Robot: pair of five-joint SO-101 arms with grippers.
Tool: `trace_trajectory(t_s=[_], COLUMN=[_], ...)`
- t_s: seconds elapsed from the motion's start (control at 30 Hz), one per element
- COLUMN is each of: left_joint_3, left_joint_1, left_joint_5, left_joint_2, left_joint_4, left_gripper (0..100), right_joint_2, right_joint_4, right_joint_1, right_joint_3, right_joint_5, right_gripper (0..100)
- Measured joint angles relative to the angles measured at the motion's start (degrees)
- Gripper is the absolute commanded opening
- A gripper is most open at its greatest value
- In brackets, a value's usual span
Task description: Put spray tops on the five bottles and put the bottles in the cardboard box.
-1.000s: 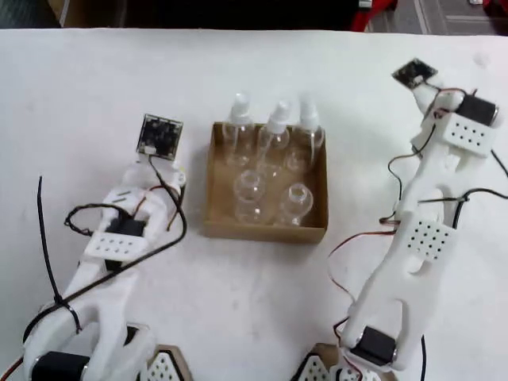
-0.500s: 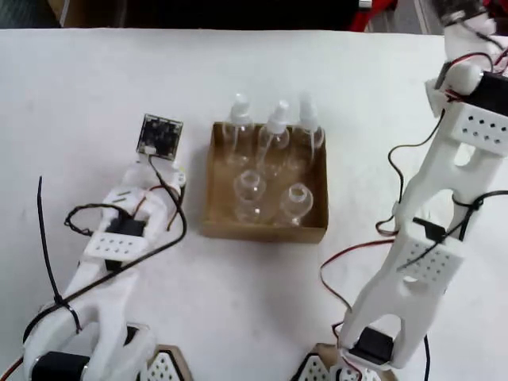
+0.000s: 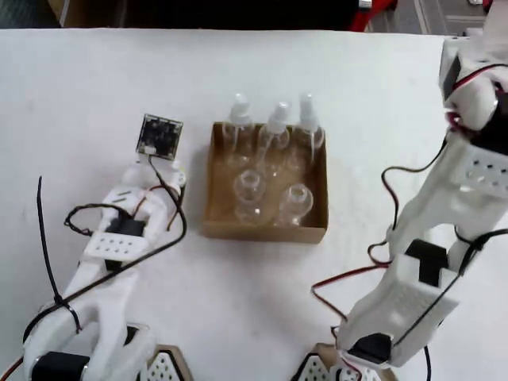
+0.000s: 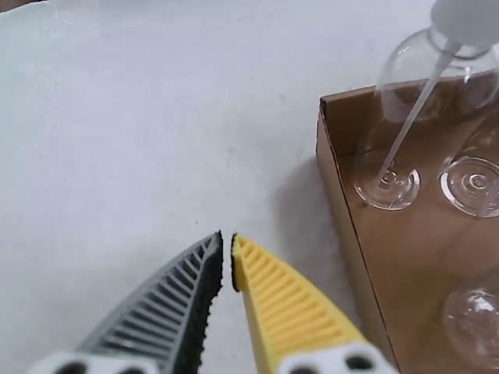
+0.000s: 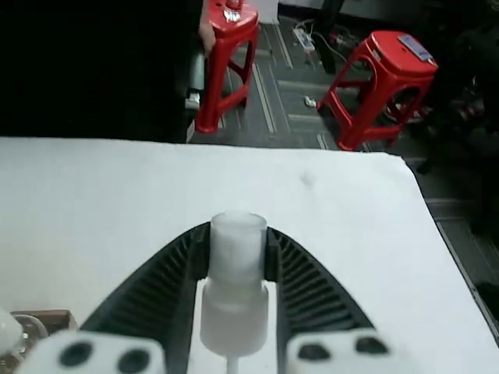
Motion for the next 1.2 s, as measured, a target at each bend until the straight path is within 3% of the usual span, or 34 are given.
trace_trajectory(t_s=[0.23, 0.6, 0.97, 1.2], left_joint_3=[0.0, 0.0, 0.0, 0.0], left_joint_1=[0.0, 0.0, 0.0, -0.1], left_joint_5=[0.0, 0.0, 0.0, 0.0], left_joint_2=[0.0, 0.0, 0.0, 0.0], left_joint_4=[0.0, 0.0, 0.0, 0.0], left_gripper=[2, 2, 2, 2], right_joint_2=[-5.7, -19.9, -42.1, -54.9], right_joint_4=[1.8, 1.8, 1.3, -7.5], right_joint_1=[-6.2, -8.1, -17.9, -22.1], right_joint_3=[0.0, 0.6, 34.1, 50.4], right_joint_5=[-1.4, -1.8, -6.8, -6.9], right_gripper=[1.6, 1.6, 1.6, 1.6])
